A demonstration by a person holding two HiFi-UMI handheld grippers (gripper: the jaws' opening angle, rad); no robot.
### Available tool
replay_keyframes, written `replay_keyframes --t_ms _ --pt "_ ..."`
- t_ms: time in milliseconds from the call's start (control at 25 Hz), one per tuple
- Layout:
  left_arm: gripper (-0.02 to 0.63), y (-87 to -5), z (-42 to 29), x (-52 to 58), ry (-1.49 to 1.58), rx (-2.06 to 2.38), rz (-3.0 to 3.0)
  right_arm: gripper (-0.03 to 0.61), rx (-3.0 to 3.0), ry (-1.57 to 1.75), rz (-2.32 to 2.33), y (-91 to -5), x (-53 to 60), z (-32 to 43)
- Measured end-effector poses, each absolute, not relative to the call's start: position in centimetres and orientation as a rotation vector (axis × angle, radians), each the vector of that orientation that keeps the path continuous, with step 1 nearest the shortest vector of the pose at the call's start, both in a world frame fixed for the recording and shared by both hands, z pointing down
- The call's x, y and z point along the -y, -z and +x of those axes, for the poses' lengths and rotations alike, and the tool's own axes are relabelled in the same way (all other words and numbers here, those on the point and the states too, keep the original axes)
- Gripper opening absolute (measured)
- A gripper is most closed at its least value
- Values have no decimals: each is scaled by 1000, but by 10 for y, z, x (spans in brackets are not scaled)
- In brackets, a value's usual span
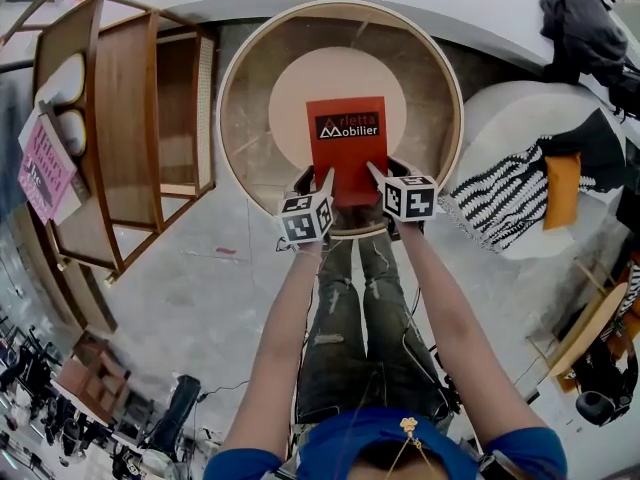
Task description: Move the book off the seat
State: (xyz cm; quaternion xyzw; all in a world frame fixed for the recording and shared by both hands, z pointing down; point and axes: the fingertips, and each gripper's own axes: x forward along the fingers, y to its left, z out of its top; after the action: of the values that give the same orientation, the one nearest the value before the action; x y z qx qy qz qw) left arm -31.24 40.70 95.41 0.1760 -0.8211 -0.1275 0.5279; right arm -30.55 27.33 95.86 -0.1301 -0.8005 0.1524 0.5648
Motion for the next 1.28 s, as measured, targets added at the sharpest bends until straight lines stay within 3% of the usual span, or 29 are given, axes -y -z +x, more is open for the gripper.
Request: replay_keyframes --t_ms 1080,1280 --pt "181 -943 -317 -411 295 2003 389 184 1899 -349 -308 -946 -267 -311" --pt "156 -912 -326 -410 298 2052 395 144 1953 -289 -325 -916 -264 -321"
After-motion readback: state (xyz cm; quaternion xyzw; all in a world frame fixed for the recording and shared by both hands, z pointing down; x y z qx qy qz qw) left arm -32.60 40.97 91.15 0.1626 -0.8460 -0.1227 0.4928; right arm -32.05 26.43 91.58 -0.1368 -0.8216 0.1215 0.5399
